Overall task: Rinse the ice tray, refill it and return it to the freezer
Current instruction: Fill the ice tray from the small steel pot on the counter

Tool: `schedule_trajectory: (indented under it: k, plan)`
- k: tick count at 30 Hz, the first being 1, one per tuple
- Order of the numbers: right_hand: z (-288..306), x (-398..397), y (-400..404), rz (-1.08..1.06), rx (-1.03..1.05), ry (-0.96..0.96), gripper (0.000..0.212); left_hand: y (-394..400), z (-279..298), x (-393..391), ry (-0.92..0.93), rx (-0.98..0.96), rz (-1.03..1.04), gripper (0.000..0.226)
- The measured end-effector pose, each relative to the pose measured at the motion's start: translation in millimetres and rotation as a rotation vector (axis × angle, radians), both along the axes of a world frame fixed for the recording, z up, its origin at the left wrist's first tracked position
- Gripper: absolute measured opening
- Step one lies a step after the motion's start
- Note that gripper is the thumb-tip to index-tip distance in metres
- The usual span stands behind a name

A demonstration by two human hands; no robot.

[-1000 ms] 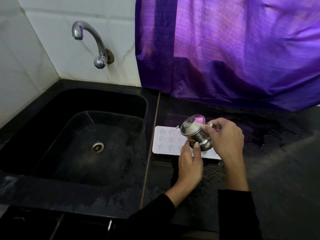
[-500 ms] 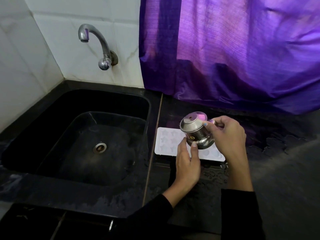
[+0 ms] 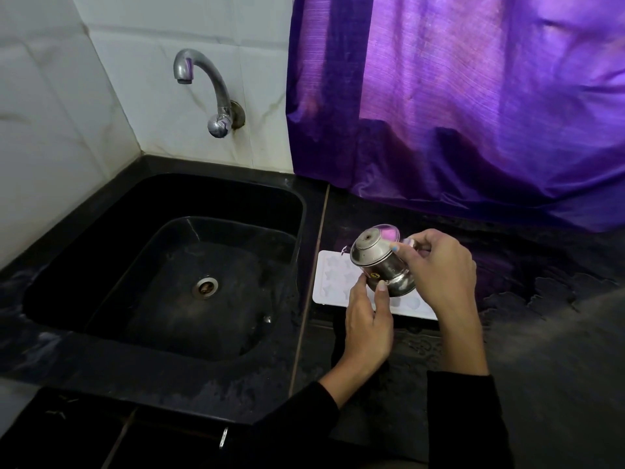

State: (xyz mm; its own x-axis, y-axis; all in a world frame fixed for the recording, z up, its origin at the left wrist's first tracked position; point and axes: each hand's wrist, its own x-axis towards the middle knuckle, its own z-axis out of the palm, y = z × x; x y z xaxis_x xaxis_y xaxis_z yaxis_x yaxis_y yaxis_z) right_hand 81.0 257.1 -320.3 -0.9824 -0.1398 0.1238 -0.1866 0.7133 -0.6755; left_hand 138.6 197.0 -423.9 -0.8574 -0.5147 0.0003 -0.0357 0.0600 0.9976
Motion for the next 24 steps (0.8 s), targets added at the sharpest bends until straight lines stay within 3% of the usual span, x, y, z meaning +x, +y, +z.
schedule_trajectory:
  k: [15,24]
  plan:
    - [-0.9,4.4,-2.0,-0.018,0.034,0.022,0.021,-0.5,-0.5,2.6,-0.016,-0.005,-0.018,0.039]
    - [-3.5,3.5,6.5,-0.019,-0.085,-0.008,0.016,4.5,1.3,4.8,-0.003,-0.014,0.0,0.046]
